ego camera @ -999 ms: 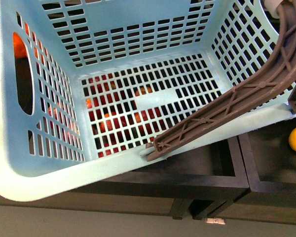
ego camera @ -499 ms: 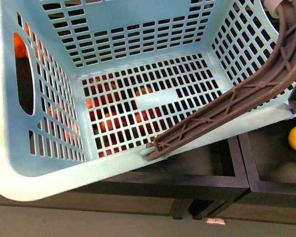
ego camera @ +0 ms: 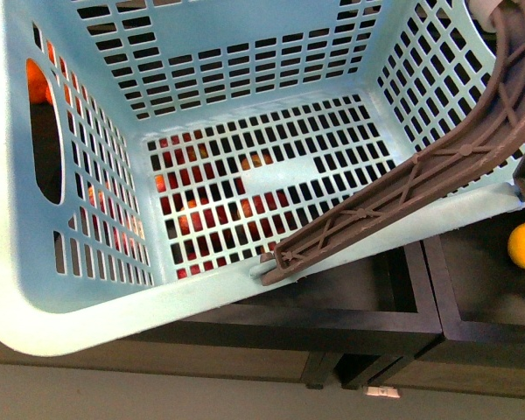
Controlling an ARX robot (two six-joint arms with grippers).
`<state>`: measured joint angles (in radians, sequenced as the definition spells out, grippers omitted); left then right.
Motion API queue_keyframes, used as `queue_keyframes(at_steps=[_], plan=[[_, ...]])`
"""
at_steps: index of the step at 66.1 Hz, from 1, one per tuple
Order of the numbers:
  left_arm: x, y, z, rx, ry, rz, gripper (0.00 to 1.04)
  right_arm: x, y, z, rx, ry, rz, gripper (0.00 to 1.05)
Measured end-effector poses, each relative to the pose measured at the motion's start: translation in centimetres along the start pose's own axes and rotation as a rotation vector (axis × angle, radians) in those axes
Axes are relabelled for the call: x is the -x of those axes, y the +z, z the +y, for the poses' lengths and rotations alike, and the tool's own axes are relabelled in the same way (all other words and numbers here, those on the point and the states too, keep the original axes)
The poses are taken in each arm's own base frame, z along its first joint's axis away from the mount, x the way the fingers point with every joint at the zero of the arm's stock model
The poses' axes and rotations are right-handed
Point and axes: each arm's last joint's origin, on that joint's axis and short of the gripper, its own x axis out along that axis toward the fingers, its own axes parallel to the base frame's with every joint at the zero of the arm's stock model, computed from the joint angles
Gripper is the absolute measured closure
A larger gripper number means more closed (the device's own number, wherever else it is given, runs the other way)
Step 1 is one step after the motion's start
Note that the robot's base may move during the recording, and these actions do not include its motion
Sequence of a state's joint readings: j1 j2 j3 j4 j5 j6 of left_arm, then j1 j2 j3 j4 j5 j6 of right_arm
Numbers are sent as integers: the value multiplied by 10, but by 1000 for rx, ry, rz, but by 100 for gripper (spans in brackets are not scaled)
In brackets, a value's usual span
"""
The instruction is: Pick mango and avocado into basket
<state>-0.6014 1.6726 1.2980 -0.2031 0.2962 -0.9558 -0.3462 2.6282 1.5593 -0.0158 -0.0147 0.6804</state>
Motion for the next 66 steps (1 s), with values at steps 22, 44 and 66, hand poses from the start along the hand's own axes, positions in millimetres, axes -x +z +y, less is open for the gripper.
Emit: queue_keyframes(at_steps=[22, 44, 66], plan=[[0, 0, 0, 0, 0, 0, 91, 117, 24, 2, 85, 234, -221, 40], [0, 0, 0, 0, -1, 1, 91, 278, 26, 3, 179, 491, -448, 40], [0, 0, 0, 0, 0, -1, 91, 371, -62, 49, 391, 736, -478, 40]])
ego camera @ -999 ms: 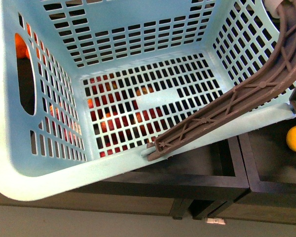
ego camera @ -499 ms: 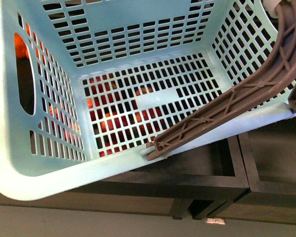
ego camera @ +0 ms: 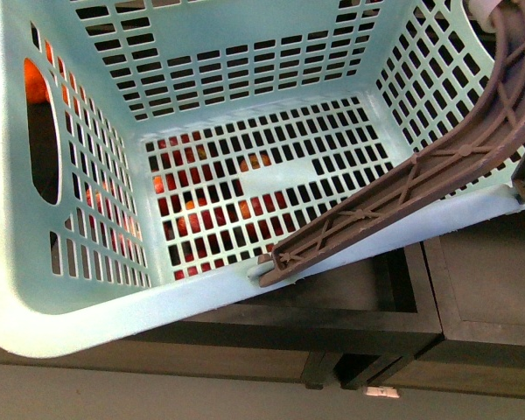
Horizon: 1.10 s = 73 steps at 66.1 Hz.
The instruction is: Pick mango and avocado into basket
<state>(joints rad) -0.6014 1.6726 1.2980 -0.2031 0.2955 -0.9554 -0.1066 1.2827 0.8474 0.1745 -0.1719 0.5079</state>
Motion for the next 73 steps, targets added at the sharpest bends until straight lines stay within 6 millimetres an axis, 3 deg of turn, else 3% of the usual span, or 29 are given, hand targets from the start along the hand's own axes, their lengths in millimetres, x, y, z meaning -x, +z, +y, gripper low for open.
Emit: queue_keyframes(at_steps=[11, 31, 34, 44, 47, 64, 73], plan=[[0, 0, 0, 0, -1, 1, 91, 0, -41, 50, 59, 105, 85, 40], [0, 0, 0, 0, 0, 1, 91, -8, -81, 79, 102, 176, 195, 40], [0, 0, 0, 0, -1, 1, 91, -10, -85, 81, 106, 179, 209, 39], [0, 0, 0, 0, 0, 1, 91, -14, -94, 84, 113, 189, 233, 10], [0, 0, 0, 0, 0, 1, 91, -14, -93, 84, 112, 186, 226, 7], [0, 0, 0, -1, 5, -5, 91, -5, -79, 63, 116, 41, 100, 9], [0, 0, 1, 0, 3, -3, 91, 19, -72, 36, 318, 29, -212, 28]])
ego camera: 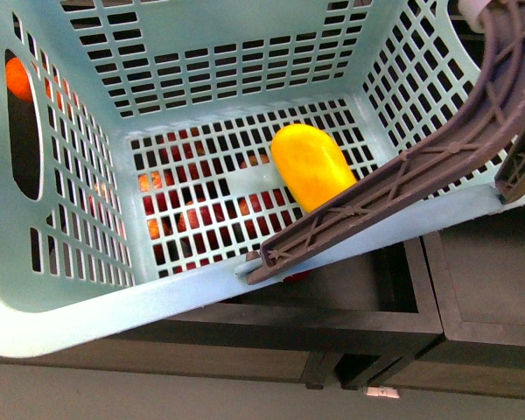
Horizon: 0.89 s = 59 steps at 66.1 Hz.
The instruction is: Pick mango and avocado into basket
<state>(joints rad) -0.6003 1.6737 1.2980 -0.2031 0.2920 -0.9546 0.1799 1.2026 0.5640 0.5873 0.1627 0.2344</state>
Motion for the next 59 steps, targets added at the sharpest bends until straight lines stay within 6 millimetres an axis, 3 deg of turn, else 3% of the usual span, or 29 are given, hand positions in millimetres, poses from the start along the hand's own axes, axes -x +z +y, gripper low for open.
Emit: queue_keyframes(at_steps=[12, 30, 42, 59], plan=[[0, -1, -1, -2, -4, 7, 91, 32, -20, -20, 171, -6, -56, 58], [0, -1, -1, -3, -1, 2, 91, 62, -43, -36, 212, -6, -46, 102], [0, -1, -1, -2, -3, 5, 91, 81, -53, -52, 219, -12, -43, 103], [0, -1, -1, -2, -4, 7, 91, 99, -63, -54, 220, -11, -43, 103]])
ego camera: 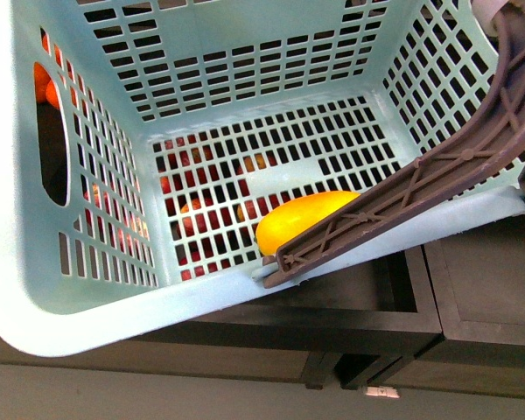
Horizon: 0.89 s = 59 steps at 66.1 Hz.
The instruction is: Pick mango and avocado into basket
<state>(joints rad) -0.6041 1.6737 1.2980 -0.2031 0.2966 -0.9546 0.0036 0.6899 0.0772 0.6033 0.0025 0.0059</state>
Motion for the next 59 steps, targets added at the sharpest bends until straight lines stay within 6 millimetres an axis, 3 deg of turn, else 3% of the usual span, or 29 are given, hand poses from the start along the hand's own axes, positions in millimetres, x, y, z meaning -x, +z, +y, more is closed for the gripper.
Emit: queue_keyframes(at_steps=[5, 42, 59], plan=[[0, 0, 0, 0, 0, 0, 91, 3, -1, 0, 2, 0, -2, 100], [0, 0, 0, 1, 1, -1, 91, 5, -1, 0, 2, 0, -8, 10], [-1, -4, -3, 2, -16, 26, 91, 5, -1, 0, 1, -3, -8, 9]])
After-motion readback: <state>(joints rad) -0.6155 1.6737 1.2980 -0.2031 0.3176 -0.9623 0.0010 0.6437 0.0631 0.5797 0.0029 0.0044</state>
